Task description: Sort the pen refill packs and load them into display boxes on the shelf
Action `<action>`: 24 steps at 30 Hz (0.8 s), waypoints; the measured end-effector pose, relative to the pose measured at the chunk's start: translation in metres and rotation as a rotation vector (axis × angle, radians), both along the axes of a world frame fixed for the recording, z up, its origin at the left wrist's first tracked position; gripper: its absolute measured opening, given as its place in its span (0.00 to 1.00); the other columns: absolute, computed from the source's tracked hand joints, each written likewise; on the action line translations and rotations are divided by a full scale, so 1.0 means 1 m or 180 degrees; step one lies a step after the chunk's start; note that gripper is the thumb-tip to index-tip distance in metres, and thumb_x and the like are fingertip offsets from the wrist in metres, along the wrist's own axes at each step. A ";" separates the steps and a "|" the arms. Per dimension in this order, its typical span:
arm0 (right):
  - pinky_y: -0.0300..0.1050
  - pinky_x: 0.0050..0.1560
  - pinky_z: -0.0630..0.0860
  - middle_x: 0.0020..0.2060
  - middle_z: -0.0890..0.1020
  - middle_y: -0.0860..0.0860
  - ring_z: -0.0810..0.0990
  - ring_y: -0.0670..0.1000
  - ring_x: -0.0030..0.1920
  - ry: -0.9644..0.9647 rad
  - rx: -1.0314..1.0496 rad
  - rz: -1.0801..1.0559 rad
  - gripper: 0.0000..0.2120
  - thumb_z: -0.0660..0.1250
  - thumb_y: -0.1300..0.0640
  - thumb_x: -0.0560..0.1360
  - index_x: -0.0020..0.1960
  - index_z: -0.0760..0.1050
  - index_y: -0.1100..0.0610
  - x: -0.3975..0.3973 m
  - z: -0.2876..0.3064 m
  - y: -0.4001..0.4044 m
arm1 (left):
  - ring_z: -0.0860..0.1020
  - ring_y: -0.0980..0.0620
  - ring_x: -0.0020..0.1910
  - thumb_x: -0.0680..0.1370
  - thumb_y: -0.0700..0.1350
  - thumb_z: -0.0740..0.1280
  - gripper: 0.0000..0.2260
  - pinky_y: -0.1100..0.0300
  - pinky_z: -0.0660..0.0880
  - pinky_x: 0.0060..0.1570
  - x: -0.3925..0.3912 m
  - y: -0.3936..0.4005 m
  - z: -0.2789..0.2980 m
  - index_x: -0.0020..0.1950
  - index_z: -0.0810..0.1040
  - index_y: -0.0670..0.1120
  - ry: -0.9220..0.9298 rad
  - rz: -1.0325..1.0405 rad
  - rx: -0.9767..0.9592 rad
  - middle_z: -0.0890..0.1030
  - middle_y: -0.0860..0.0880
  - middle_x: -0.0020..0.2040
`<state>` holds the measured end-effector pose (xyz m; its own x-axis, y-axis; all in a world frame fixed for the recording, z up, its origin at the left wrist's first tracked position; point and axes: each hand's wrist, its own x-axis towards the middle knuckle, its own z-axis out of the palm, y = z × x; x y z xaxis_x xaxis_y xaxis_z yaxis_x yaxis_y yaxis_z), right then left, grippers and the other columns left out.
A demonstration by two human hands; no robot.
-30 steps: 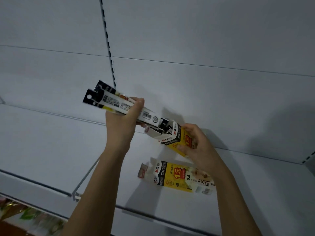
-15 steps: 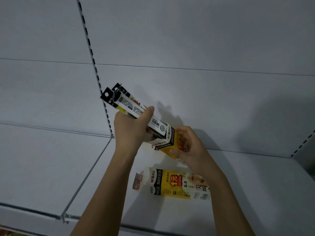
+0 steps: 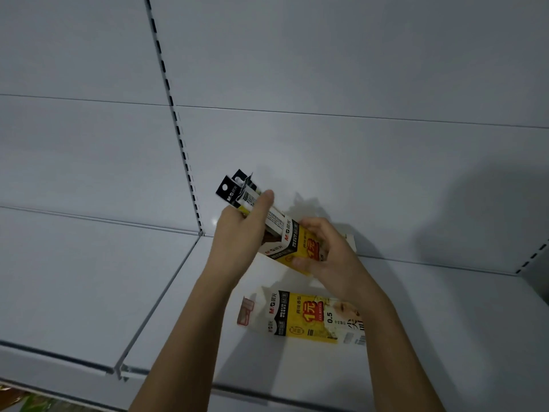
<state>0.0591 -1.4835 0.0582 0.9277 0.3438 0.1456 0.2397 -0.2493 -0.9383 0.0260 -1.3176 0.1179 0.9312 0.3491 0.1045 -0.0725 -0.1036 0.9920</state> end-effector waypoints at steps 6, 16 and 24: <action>0.45 0.62 0.75 0.58 0.78 0.39 0.76 0.37 0.59 -0.0016 -0.0141 -0.0041 0.25 0.75 0.61 0.72 0.59 0.71 0.37 -0.002 -0.001 0.004 | 0.84 0.55 0.39 0.76 0.42 0.71 0.10 0.56 0.82 0.36 0.000 0.026 -0.006 0.52 0.71 0.46 -0.0321 0.0182 0.0154 0.83 0.51 0.44; 0.31 0.48 0.71 0.54 0.79 0.37 0.76 0.31 0.53 -0.0042 -0.0301 -0.0134 0.24 0.74 0.62 0.73 0.60 0.71 0.40 -0.008 0.002 0.013 | 0.85 0.52 0.42 0.74 0.45 0.75 0.07 0.56 0.82 0.36 -0.003 0.043 -0.022 0.48 0.78 0.48 -0.0124 0.0032 0.0490 0.83 0.49 0.47; 0.33 0.50 0.72 0.55 0.77 0.38 0.76 0.35 0.54 -0.0026 -0.0505 -0.0202 0.25 0.75 0.62 0.72 0.62 0.70 0.42 -0.010 0.002 0.023 | 0.81 0.53 0.40 0.72 0.40 0.75 0.11 0.66 0.76 0.28 0.002 0.033 -0.036 0.48 0.75 0.49 -0.0043 -0.0178 0.0888 0.82 0.49 0.46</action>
<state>0.0494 -1.4608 0.0603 0.9472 0.3040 0.1017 0.2262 -0.4090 -0.8840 0.0285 -1.2849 0.0815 0.9461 0.2531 0.2019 -0.0989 -0.3679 0.9246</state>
